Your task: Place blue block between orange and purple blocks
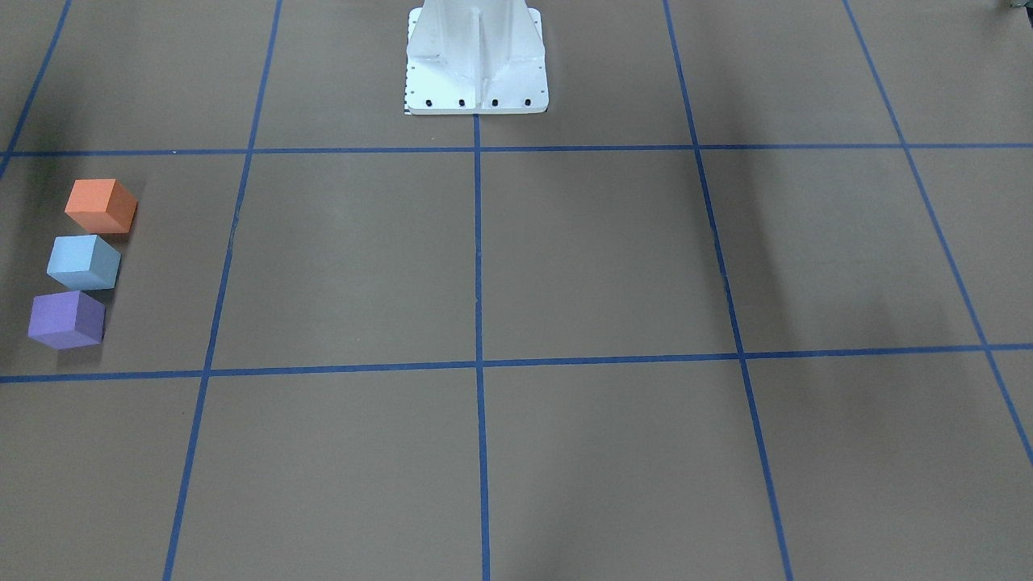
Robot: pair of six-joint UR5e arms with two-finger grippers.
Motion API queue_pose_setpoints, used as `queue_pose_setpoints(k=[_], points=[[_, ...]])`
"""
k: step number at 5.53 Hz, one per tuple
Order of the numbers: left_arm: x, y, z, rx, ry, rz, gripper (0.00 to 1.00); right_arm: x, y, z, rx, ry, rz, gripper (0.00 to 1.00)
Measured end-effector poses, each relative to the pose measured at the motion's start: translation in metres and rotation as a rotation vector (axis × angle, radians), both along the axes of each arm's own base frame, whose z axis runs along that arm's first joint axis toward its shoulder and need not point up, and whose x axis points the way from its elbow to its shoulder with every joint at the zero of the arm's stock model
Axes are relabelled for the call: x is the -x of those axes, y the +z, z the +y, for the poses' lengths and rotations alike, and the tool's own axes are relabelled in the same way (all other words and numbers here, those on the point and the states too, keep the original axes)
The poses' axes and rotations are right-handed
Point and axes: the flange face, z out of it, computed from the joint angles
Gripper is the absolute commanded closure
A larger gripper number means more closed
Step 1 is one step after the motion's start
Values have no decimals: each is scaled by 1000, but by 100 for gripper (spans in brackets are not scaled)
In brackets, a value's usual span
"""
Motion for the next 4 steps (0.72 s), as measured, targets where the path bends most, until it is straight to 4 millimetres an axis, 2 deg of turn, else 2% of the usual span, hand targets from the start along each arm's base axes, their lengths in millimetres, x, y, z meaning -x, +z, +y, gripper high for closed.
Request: queue_pose_setpoints(k=[1, 4], points=[[0, -2, 0, -3, 0, 6, 0, -26, 1, 4, 18, 28, -7, 0], [-3, -12, -1, -22, 0, 48, 0, -35, -6, 2, 33, 47, -8, 0]])
